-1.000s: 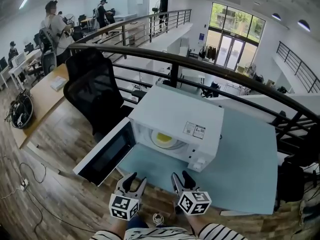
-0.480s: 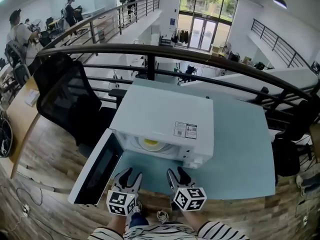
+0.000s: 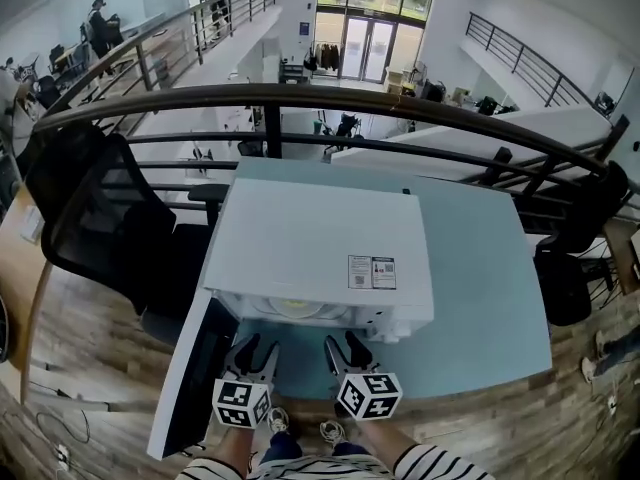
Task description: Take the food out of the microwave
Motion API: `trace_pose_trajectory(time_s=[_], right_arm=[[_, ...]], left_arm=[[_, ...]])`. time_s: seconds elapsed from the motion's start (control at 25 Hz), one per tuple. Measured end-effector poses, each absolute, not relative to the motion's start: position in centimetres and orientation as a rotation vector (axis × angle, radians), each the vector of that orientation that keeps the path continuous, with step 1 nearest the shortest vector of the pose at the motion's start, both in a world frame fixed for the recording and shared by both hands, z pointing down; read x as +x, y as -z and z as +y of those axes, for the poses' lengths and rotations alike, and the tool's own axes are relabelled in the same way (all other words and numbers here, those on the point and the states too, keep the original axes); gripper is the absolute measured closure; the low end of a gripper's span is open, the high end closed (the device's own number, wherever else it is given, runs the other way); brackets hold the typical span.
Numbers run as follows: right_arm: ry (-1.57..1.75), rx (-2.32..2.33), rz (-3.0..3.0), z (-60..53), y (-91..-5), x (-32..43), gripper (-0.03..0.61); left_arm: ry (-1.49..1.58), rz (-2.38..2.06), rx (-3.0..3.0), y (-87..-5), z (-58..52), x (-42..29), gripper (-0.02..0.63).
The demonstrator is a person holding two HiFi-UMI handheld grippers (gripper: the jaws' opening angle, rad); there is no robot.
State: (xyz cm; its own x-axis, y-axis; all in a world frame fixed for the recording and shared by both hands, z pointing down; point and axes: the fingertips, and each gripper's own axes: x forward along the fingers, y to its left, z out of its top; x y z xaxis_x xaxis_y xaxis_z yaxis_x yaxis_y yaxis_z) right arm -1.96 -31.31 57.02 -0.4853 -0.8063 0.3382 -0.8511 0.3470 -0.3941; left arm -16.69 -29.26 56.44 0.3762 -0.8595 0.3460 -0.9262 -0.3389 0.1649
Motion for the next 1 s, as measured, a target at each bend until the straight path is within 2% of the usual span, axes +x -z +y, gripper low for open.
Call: trace_pose_trajectory(time_s=[1.0], right_arm=[[-0.894, 1.658, -2.445, -38.4, -62.1, -5.0, 0.377]], left_arm=[[-0.190, -1.516, 2.255, -61.7, -38.3, -17.5, 0.465]])
